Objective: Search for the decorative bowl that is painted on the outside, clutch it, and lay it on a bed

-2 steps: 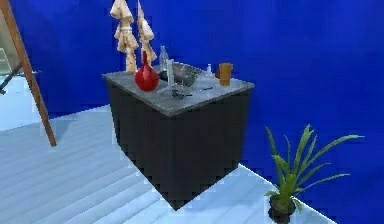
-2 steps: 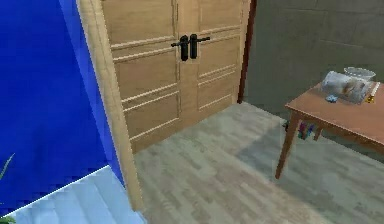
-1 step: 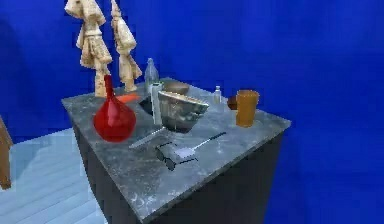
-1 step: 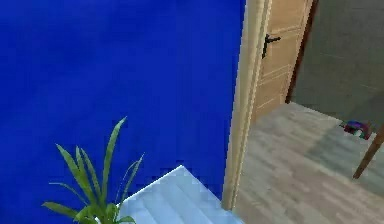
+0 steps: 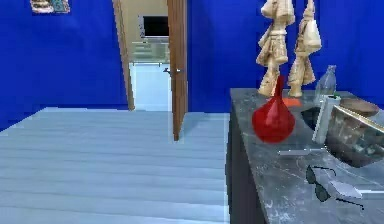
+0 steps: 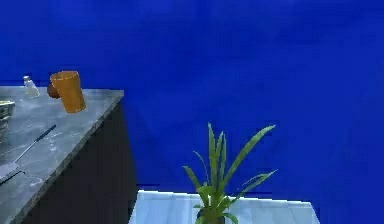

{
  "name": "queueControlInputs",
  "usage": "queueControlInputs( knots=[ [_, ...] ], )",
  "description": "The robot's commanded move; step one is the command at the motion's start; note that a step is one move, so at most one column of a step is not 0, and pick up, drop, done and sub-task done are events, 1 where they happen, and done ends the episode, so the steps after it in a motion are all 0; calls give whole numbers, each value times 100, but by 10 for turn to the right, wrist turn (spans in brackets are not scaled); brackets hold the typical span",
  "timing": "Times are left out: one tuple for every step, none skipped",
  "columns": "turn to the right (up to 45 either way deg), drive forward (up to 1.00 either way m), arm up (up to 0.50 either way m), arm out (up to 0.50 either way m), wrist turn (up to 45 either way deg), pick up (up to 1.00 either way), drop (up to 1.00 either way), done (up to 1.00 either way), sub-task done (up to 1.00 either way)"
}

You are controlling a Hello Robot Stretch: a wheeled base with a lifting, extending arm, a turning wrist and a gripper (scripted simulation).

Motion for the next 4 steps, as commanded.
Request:
queueControlInputs(
  knots=[
    [-450,0,0,0,0,0,0,0,0],
    [0,0,50,0,0,0,0,0,0],
    [0,0,38,0,0,0,0,0,0],
    [0,0,0,50,0,0,0,0,0]
  ],
)
